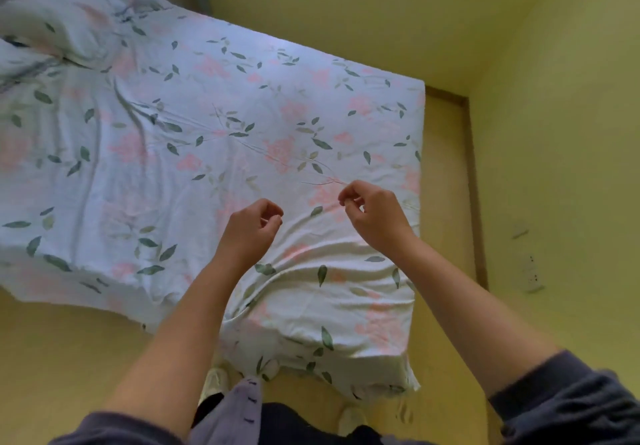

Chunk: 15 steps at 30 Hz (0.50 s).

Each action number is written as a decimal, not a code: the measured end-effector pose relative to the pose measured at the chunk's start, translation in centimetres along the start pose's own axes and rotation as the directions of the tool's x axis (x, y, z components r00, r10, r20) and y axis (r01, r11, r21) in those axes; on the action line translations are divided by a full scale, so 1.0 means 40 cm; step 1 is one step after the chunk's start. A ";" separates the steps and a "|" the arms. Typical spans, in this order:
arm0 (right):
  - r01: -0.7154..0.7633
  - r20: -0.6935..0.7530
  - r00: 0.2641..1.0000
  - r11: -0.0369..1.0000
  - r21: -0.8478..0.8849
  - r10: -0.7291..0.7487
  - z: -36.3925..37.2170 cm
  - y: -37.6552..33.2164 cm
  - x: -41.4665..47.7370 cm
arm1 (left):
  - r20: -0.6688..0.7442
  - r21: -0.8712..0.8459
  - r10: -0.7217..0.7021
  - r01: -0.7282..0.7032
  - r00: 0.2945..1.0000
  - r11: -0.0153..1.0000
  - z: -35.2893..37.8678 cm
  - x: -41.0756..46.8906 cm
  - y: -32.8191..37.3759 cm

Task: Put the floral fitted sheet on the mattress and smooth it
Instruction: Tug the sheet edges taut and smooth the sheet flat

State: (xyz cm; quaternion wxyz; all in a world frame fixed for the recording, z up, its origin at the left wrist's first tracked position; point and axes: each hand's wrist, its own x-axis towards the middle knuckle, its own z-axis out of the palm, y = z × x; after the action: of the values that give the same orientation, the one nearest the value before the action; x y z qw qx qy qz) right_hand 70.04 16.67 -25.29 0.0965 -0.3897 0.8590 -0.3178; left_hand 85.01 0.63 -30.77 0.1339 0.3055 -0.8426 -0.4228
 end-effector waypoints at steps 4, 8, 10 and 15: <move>0.050 0.157 0.986 0.999 0.003 -0.050 0.000 0.128 -0.029 | -0.115 -0.010 -0.106 0.106 0.988 0.994 0.144 -0.089 -0.006; 0.048 0.343 0.939 0.998 -0.044 -0.030 0.071 0.270 -0.096 | -0.069 0.014 -0.278 0.280 0.958 0.960 0.302 -0.190 -0.065; 0.059 0.420 0.907 0.994 -0.096 -0.013 0.133 0.340 -0.124 | -0.034 0.061 -0.346 0.348 0.938 0.936 0.372 -0.219 -0.118; 0.105 0.607 0.790 0.955 -0.277 0.089 0.377 0.553 -0.197 | 0.117 0.279 -0.480 0.435 0.869 0.856 0.575 -0.251 -0.322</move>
State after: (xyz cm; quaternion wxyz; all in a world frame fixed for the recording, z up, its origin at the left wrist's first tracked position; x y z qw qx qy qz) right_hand 68.18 26.26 -51.42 0.3086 -0.4852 0.8170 -0.0423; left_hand 86.87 15.57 -54.65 -0.0871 0.4719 -0.7991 -0.3621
